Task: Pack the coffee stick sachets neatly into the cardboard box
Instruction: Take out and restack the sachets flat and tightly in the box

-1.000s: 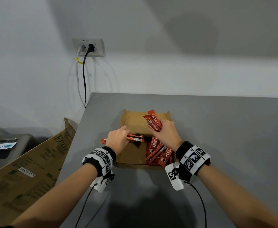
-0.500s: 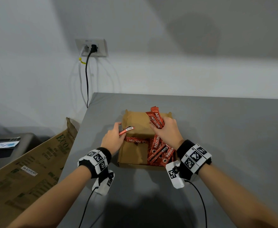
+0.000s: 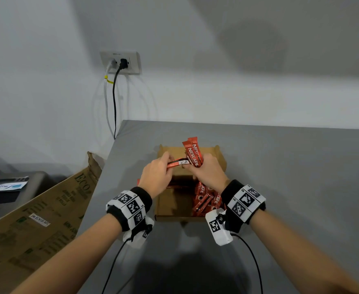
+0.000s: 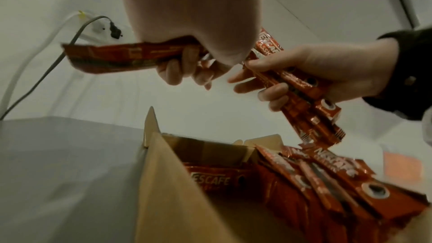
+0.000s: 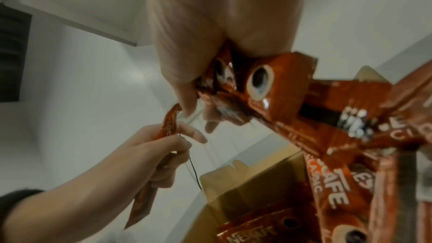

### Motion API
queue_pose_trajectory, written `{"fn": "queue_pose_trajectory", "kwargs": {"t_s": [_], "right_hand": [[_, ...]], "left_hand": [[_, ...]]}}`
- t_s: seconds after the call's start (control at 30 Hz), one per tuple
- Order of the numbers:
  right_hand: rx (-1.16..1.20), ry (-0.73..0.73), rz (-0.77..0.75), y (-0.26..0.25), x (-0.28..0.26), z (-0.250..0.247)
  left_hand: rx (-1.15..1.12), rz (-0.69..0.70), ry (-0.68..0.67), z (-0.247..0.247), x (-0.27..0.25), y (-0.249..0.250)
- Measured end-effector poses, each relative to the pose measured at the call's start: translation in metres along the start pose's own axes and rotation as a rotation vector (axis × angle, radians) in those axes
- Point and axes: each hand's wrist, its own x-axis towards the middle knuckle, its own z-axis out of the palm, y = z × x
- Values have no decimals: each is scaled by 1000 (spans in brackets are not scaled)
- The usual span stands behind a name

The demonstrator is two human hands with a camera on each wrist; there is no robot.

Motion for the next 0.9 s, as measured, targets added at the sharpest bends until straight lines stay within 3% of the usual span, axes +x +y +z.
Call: {"fn": "queue_pose_trajectory", "kwargs": {"t_s": [0.1,0.2,0.27,0.4,0.5,0.77,0.9], "right_hand": [[163,46,-53,-6,-3,-1],[172,52,-60,-10,-6,-3],[136,77,-70,-9,-4,-7],[177,152,-29,4,2,-17],[139,110,1,11,2,-17],[211,221,-39,12,-1,-19],[204,164,-58,13,-3,-20]], "left_hand": [[-129,-14,-128,1,1,2],[-248,-25,-225,1,-1,5],[-237,-27,-198,0,0,3],[-289,-49,7,-10,0,-8],[-450,-18,-29,-16,-1,-1],[-423,34,-57,-21,-5,0],[-477,17,-25,-23,-5,0]]}}
